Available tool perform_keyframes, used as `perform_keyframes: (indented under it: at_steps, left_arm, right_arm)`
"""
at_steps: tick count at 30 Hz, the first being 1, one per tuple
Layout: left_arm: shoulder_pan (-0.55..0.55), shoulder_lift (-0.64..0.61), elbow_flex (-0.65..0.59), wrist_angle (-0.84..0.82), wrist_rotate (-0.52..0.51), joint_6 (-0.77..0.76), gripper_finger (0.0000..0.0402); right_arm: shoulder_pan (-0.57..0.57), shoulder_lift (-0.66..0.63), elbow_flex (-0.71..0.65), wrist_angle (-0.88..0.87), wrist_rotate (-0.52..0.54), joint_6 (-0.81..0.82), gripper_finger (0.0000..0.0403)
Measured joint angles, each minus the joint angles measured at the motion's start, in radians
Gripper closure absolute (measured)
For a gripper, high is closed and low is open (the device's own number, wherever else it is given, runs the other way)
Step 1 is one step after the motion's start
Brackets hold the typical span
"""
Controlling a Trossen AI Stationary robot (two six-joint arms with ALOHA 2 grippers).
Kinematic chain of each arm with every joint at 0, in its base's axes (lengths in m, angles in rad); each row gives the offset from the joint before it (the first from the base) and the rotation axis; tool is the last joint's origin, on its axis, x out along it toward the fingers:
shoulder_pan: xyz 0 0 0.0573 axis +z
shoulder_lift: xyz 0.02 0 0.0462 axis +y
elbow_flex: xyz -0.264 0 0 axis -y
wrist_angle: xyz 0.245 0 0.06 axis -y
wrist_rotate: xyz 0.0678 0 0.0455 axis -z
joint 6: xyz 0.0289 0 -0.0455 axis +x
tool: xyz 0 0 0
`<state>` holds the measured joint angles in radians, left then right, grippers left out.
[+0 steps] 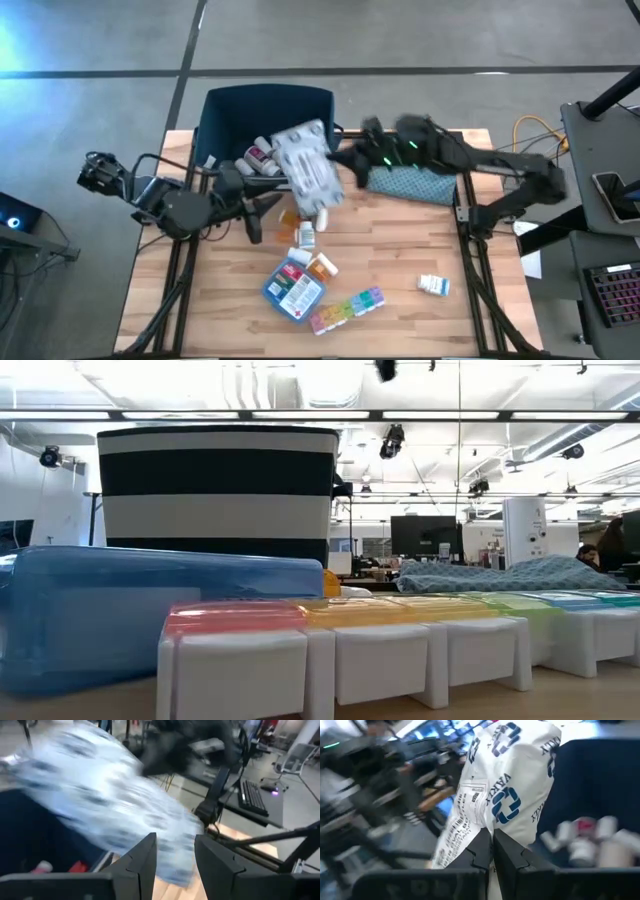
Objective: Pick & place medical supplies in basket/bin
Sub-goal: Put the mailer bag into the blue bin, then put the white and blue pill bottle into the blue bin
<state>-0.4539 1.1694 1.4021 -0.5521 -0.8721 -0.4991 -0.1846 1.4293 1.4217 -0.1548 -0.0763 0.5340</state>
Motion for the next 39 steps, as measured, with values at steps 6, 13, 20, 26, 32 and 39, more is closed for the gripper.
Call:
perform_keyframes:
  at_steps: [6,13,20,26,32,39]
  left_arm:
    - [-0.052,0.006,0.0,-0.224,0.003,-0.17,0.0287]
    - [-0.189,0.009,-0.029,-0.683,0.009,-0.665,0.0287]
    - [-0.248,0.008,-0.131,-0.824,0.019,-0.873,0.0287]
    - [-0.246,-0.027,-0.207,-0.856,0.016,-0.876,0.0287]
    - [-0.245,-0.13,-0.313,-0.854,0.0,-0.933,0.0287]
    - [-0.245,-0.268,-0.419,-0.777,-0.052,-0.951,0.0287]
  right_arm:
    - [-0.185,0.285,0.329,-0.129,-0.059,-0.077,0.0395]
    - [-0.292,0.566,0.681,-0.399,-0.091,-0.2,0.0379]
    - [-0.294,0.727,0.921,-0.645,-0.162,-0.245,0.0266]
    - [-0.249,0.62,0.87,-0.834,-0.163,-0.388,0.0172]
    - [-0.121,0.474,0.813,-1.189,-0.046,-0.491,0.0133]
    - [0.065,0.346,0.557,-1.419,0.046,-0.334,0.0129]
